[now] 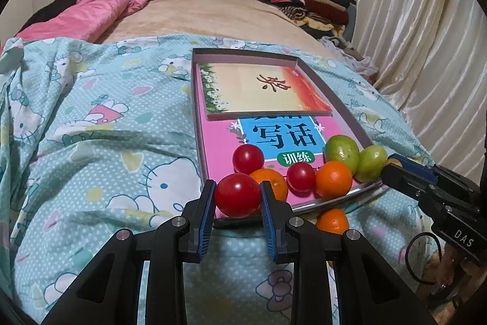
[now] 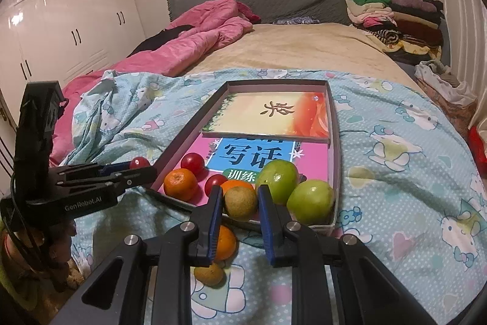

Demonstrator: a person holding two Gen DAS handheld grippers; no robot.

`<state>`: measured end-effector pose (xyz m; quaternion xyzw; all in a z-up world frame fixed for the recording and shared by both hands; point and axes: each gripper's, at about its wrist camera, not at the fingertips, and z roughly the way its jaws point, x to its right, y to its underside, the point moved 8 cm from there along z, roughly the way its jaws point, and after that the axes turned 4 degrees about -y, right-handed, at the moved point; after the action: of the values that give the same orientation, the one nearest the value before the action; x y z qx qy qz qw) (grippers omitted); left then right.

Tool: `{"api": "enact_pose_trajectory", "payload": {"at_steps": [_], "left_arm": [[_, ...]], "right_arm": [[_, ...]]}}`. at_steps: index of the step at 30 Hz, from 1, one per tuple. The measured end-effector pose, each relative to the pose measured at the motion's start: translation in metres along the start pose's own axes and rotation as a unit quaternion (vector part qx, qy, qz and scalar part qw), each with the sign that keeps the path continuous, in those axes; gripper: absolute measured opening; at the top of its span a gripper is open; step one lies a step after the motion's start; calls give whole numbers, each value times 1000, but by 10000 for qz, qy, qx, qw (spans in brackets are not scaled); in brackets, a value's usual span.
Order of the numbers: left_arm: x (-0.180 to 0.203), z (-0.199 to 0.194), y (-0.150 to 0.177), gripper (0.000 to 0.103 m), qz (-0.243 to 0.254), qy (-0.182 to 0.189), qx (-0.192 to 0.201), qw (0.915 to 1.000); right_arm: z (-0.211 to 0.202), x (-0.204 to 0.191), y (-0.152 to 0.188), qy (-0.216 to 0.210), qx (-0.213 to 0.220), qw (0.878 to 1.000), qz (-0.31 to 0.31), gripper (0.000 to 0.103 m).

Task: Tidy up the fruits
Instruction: 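Lift the tomato and brown fruit up to the box tray with both grippers, then lower the held tomato and brown fruit into the tray with both grippers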

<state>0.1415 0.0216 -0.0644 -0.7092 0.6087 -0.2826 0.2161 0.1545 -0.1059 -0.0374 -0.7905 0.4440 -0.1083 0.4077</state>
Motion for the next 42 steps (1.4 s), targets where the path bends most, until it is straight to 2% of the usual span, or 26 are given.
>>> {"api": "enact_pose_trajectory", "payload": {"at_steps": [22, 42], "left_arm": [[0, 12, 1, 29, 35, -95, -104, 9999], [-1, 15, -6, 29, 9, -51, -70, 10000]], "right_arm": [[5, 12, -6, 340, 70, 9994, -91, 24], [27, 12, -2, 502, -132, 9981, -318, 24]]}}
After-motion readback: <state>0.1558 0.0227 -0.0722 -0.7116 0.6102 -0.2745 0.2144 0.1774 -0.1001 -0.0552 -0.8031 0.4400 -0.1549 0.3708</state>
